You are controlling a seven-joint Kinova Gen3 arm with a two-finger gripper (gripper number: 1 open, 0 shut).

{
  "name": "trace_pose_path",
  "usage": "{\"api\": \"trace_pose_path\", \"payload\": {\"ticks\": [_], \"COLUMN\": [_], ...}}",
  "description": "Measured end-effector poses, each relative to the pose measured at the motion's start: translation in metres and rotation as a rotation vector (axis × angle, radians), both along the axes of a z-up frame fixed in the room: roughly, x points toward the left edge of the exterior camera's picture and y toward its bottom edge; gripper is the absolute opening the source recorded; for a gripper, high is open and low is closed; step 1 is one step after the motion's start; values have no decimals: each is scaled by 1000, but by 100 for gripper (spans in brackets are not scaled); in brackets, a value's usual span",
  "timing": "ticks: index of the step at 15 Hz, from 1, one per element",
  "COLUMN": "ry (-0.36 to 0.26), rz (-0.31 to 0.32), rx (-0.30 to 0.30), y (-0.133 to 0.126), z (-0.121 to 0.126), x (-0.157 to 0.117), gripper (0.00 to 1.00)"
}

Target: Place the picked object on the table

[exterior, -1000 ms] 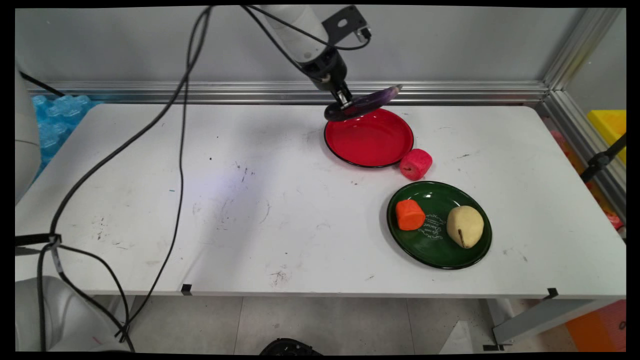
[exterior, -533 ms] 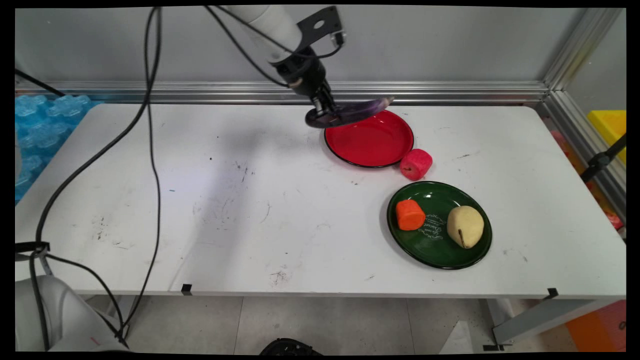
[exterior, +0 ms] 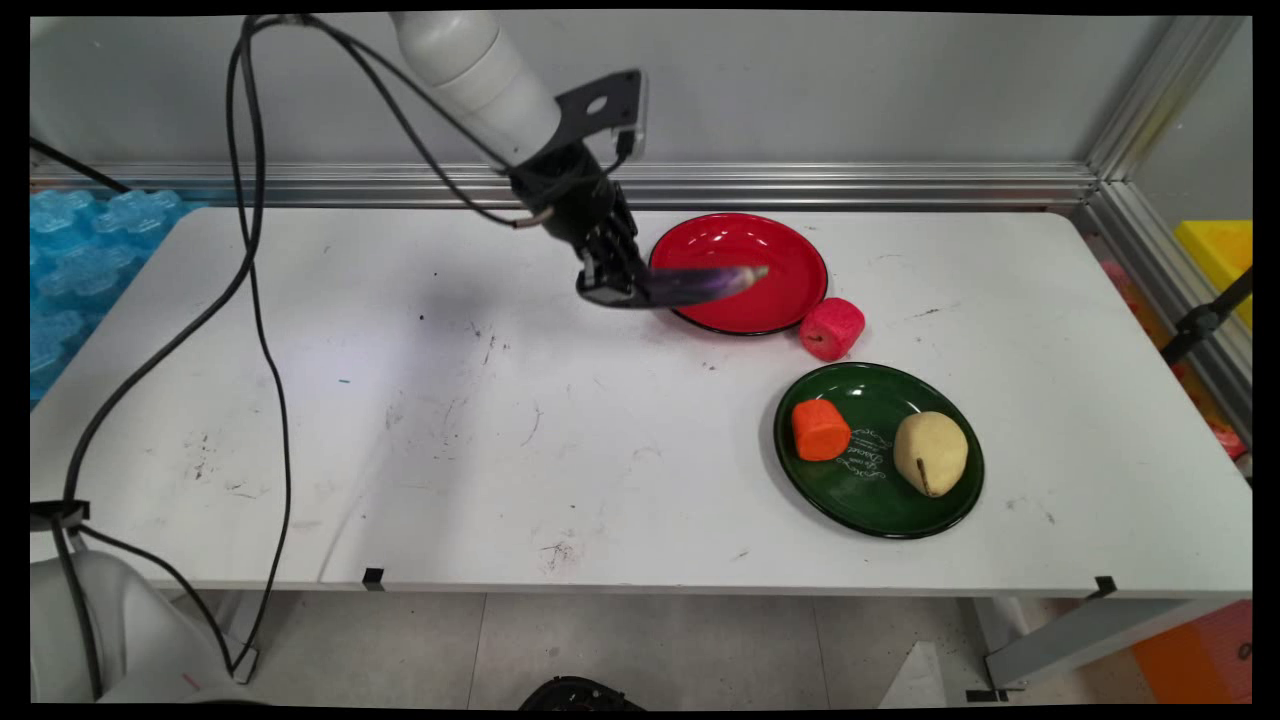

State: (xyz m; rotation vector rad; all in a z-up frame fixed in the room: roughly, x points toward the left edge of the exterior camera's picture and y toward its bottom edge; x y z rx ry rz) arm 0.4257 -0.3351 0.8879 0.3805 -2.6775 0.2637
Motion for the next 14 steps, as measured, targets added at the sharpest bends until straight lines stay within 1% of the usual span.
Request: {"api": "trace_pose_path", "payload": {"ticks": [4, 7, 14], "ry": [-11, -24, -59], "rz": [-45, -76, -106], "rx": [20, 36, 79], "y": [10, 11, 10], "z": [-19, -40, -83], "x": [-6, -13, -22], "gripper": [0, 0, 0]}}
